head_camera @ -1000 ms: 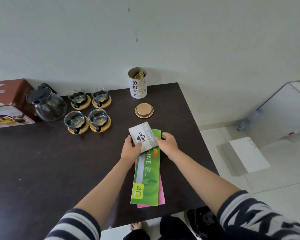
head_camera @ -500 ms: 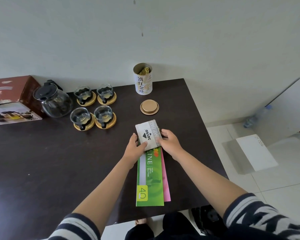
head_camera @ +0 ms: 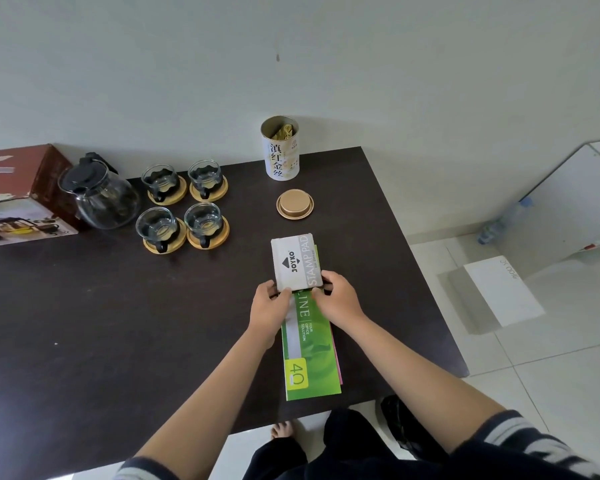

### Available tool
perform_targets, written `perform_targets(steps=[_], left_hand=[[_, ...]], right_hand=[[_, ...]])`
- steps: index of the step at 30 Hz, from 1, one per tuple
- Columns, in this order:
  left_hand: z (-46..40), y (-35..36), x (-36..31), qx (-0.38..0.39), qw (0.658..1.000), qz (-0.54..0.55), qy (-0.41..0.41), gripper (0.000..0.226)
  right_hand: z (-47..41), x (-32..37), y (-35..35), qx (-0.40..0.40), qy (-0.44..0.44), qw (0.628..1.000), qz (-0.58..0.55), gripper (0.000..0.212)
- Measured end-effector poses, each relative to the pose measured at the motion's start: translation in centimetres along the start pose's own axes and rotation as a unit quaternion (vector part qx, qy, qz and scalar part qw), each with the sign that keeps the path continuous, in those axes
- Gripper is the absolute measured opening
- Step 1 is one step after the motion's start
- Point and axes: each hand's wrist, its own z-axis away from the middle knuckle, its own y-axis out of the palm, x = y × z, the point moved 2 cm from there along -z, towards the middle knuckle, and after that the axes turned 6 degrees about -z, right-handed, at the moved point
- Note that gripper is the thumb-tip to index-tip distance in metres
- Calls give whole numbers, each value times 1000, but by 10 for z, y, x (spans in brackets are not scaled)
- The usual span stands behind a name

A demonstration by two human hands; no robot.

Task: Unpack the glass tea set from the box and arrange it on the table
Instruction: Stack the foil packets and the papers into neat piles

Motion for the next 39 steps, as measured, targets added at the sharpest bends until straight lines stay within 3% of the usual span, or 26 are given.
perform_targets(steps=[3,7,14,20,25,29,39], left_hand=[[-3,-6,6,0,999,-39,-20,62],[-1,-3,14,25,997,-52,-41,62],[5,0,23,-3,997,-78,22,62],[-4,-8,14,-1,998,-42,53,66],[-7,-5,13,36,994,-35,100,69],[-1,-7,24,46,983,-84,159,70],[-3,-10,35,57,975,-77,201,72]], right_hand=[[4,-3,-2,0,19,1000,-4,34],[13,-9,-2,-15,58,998,-16,48],[25,-15,2,13,59,993,-102,71],[54,-17,-13,147,-42,988,-8,106],[67,-56,-6,200,-95,944,243,151],[80,-67,-7,194,-150,908,338,151],[87,-66,-4,140,-153,923,323,136]])
